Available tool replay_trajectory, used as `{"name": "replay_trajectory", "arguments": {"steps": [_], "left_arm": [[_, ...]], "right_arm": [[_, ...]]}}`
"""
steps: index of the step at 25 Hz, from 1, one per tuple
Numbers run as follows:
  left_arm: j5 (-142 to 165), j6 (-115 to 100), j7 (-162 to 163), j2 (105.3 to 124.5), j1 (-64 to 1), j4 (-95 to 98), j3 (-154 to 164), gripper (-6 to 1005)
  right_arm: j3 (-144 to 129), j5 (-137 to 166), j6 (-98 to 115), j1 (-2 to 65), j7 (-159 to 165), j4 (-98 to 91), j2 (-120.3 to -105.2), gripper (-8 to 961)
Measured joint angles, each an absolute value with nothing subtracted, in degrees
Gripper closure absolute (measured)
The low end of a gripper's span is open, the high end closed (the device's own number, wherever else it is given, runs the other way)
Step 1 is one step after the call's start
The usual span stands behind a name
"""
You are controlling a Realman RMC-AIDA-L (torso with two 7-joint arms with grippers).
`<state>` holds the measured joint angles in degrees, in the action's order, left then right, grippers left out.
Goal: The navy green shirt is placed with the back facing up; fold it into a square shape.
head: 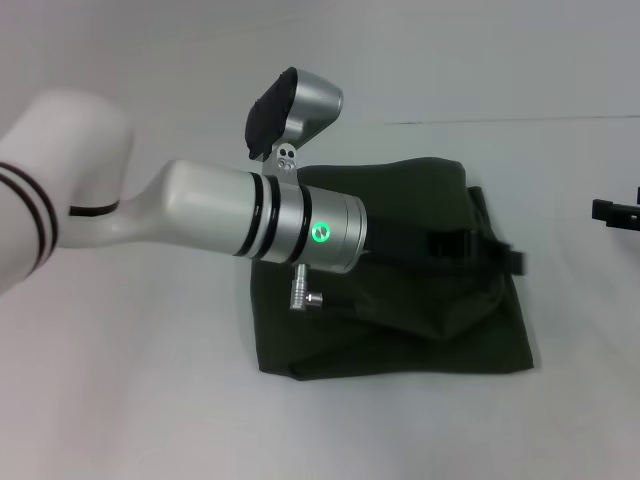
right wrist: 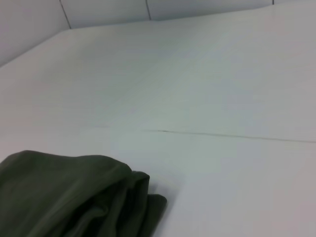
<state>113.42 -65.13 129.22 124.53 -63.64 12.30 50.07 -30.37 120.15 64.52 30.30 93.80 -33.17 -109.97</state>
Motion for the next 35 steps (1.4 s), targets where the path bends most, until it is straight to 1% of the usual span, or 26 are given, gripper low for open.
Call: {"name": "replay_trajectory", "arguments": {"steps": [2,3,5,6,10,11,12,14,17,19,25,27,29,30,32,33,35], "left_arm": [[111.8,-69.1,129.5,124.31,-63.2,13.3,49.4,830],[108.3,-76.2,129.6,124.01,-60.8,18.0,48.2,811],[104.3,-83.0,128.6,123.85,-57.3,23.9,46.7,773],[101.4,-86.9,126.7,123.81,-54.4,27.6,45.8,754],[94.5,-95.5,114.4,123.11,-46.5,32.3,45.2,592],[94.0,-96.9,108.9,122.54,-43.1,32.4,45.5,551],[94.0,-96.9,108.9,122.54,-43.1,32.4,45.5,473],[94.2,-95.7,104.7,121.96,-39.5,32.1,45.5,316],[94.6,-93.0,102.0,121.75,-35.6,31.9,45.2,183],[96.3,-92.1,101.1,121.52,-34.3,32.0,45.2,95],[104.9,-89.5,101.0,121.12,-34.3,32.3,45.2,47],[106.7,-89.4,100.9,121.01,-34.5,32.8,45.2,48],[108.2,-89.3,100.8,120.96,-34.6,33.3,45.2,49],[109.0,-89.0,100.7,120.91,-34.6,33.5,45.2,50],[109.9,-88.4,100.0,120.83,-34.6,33.7,45.2,50],[110.2,-88.4,99.7,120.79,-34.6,33.9,45.1,50],[110.8,-88.6,98.7,120.53,-34.6,34.4,44.6,50]], "right_arm": [[-30.4,120.8,64.4,30.6,94.3,-33.1,-109.91,25],[-30.4,121.0,64.4,30.8,94.5,-33.0,-109.91,25],[-30.4,121.0,64.8,30.9,95.0,-33.0,-109.95,25],[-30.3,121.0,65.2,30.9,95.4,-33.0,-109.95,25],[-29.8,120.4,67.2,31.1,97.5,-33.1,-109.83,25],[-29.6,120.0,68.2,31.1,98.3,-33.2,-109.74,25],[-29.5,119.4,69.6,31.1,98.9,-33.4,-109.67,25],[-29.1,117.2,75.1,31.0,99.3,-34.0,-109.33,25],[-29.0,113.1,85.2,30.9,97.0,-35.5,-108.92,25],[-29.8,112.4,90.1,32.0,96.7,-36.5,-108.86,25],[-35.0,113.8,97.3,37.3,100.8,-36.9,-108.30,26],[-36.7,114.7,97.9,39.1,103.7,-36.9,-107.96,26],[-39.6,116.6,98.0,42.1,111.0,-36.9,-106.99,26],[-39.6,116.6,98.0,42.1,111.0,-36.9,-106.99,26],[-41.1,118.9,97.8,44.4,116.2,-36.9,-106.44,26],[-41.9,122.6,97.1,47.2,121.5,-36.9,-106.14,26],[-42.6,127.2,96.1,50.1,126.2,-36.9,-106.27,26]]}}
